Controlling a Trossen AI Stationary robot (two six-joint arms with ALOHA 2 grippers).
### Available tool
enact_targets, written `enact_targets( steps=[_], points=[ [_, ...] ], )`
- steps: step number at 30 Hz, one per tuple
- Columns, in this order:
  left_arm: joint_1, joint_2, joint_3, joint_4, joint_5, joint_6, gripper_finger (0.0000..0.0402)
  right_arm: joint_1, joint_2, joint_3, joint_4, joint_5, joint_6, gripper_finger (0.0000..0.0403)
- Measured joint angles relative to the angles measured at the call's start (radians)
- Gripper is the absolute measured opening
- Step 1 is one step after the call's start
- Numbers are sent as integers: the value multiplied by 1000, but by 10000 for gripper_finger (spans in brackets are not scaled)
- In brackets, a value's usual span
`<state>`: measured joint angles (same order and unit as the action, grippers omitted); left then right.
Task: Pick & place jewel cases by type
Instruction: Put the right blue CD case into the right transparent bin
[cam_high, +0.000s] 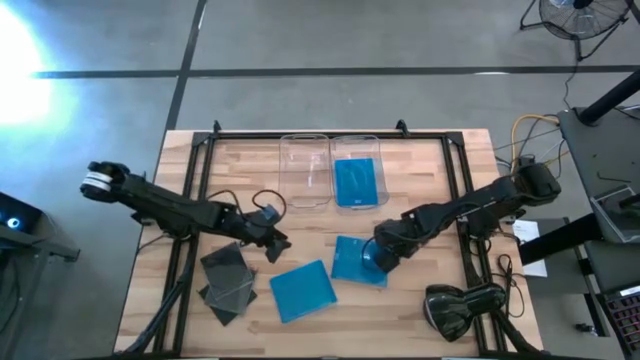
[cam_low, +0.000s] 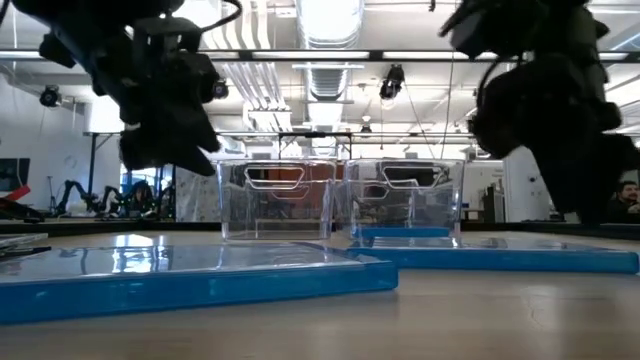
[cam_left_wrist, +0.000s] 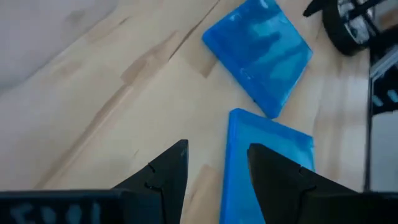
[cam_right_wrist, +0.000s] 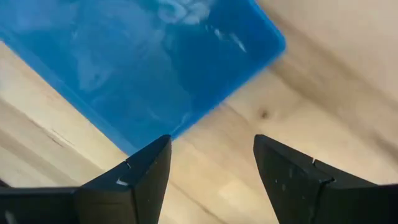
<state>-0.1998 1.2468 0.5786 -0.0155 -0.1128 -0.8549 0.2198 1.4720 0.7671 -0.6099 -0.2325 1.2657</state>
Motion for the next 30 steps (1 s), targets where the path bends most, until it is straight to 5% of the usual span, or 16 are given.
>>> enact_targets(
  steps=[4,12,24,30],
  points=[
    [28,51,37,5,-1,117,147,3,-18,-95,136,-43,93,224],
    [68,129,64,2,-6,234,147,-8,72,-227,713,-70,214,224],
    [68,329,89,82,99,117,147,-62,257,-75,878,-15,-40,224],
    [69,396,150,48,76,110,147,-56,373,55,879,-147,-165,224]
  ],
)
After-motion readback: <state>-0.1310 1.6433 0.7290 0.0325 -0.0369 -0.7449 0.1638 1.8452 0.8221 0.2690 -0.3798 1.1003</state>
